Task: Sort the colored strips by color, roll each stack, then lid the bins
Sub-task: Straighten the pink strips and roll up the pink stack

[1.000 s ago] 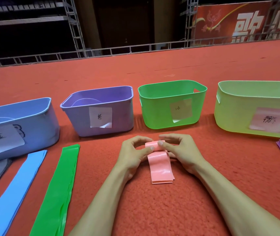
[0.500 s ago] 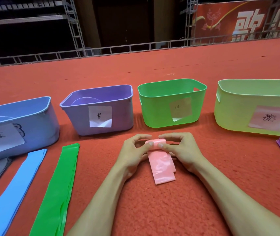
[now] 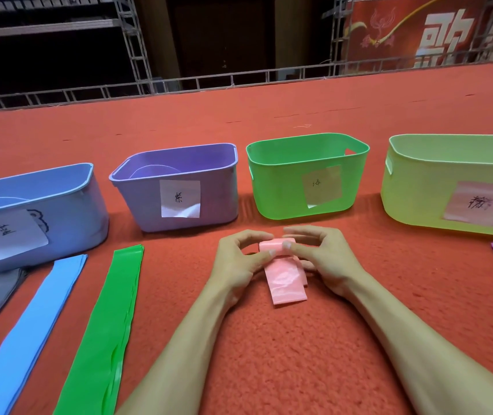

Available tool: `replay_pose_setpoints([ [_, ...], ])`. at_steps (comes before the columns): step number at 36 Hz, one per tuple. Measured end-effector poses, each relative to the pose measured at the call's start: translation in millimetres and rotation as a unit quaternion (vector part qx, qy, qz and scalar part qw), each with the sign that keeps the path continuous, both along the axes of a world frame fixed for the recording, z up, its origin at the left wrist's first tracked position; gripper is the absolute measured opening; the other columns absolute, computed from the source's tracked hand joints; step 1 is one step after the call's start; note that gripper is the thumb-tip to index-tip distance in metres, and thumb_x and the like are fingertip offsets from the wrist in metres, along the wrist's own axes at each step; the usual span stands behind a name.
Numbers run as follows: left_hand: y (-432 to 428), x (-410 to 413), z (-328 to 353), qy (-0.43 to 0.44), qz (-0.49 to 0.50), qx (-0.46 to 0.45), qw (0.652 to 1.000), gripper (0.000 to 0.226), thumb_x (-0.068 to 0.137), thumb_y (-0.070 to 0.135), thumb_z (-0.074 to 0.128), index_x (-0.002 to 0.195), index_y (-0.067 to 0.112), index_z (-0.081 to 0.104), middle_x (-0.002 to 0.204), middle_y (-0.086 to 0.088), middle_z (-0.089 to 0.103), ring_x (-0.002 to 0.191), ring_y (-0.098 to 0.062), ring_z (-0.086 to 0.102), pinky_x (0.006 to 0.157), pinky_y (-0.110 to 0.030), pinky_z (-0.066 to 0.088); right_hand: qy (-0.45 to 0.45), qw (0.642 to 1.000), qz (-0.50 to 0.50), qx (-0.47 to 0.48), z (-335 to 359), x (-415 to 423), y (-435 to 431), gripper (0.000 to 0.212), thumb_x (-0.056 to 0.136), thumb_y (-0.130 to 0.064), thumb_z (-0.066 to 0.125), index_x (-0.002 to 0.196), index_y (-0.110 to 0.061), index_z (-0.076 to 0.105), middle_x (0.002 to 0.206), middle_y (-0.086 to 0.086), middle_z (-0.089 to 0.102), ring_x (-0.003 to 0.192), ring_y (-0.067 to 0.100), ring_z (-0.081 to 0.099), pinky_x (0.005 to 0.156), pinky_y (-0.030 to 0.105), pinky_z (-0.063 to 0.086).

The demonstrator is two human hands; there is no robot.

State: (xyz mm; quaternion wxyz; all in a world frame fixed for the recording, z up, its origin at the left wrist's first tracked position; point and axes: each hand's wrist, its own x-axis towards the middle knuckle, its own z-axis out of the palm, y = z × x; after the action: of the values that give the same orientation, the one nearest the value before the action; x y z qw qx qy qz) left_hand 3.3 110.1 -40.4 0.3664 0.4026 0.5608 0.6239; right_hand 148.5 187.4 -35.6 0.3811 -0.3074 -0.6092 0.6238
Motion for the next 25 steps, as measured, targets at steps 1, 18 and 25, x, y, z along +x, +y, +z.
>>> replay_pose_setpoints([
  [1, -0.4, 0.4, 0.5, -0.002, 0.001, 0.000, 1.000, 0.023, 0.075, -0.005, 0.074, 0.090, 0.013, 0.072, 0.104, -0.009, 0.071, 0.080, -0.021, 0.068, 0.074, -0.040, 0.058, -0.003, 1.000, 0.004, -0.006, 0.7, -0.2, -0.3, 0.029, 0.078, -0.007, 0.074, 0.107, -0.009, 0.068, 0.099, 0.009, 0.072, 0.080, 0.015, 0.070, 0.060, 0.027, 0.055],
  [18, 0.6, 3.6, 1.8, 0.002, -0.034, 0.000, 0.999, 0.027, 0.078, 0.009, 0.075, 0.102, 0.020, 0.069, 0.110, -0.004, 0.070, 0.101, -0.019, 0.067, 0.079, -0.034, 0.056, -0.027, 0.997, -0.028, 0.073, 0.7, 1.1, -1.7, 0.026, 0.068, -0.008, 0.083, 0.092, -0.010, 0.074, 0.091, -0.004, 0.073, 0.077, 0.004, 0.067, 0.053, 0.020, 0.050],
  [25, 1.4, 4.8, 1.1, -0.007, -0.036, -0.017, 0.999, 0.016, 0.089, 0.008, 0.064, 0.105, 0.009, 0.066, 0.108, -0.018, 0.068, 0.092, -0.026, 0.069, 0.073, -0.034, 0.058, -0.022, 0.997, -0.031, 0.066, -0.6, 2.7, -0.9, 0.028, 0.068, -0.004, 0.082, 0.093, -0.011, 0.073, 0.097, 0.000, 0.072, 0.077, 0.008, 0.067, 0.057, 0.026, 0.053],
])
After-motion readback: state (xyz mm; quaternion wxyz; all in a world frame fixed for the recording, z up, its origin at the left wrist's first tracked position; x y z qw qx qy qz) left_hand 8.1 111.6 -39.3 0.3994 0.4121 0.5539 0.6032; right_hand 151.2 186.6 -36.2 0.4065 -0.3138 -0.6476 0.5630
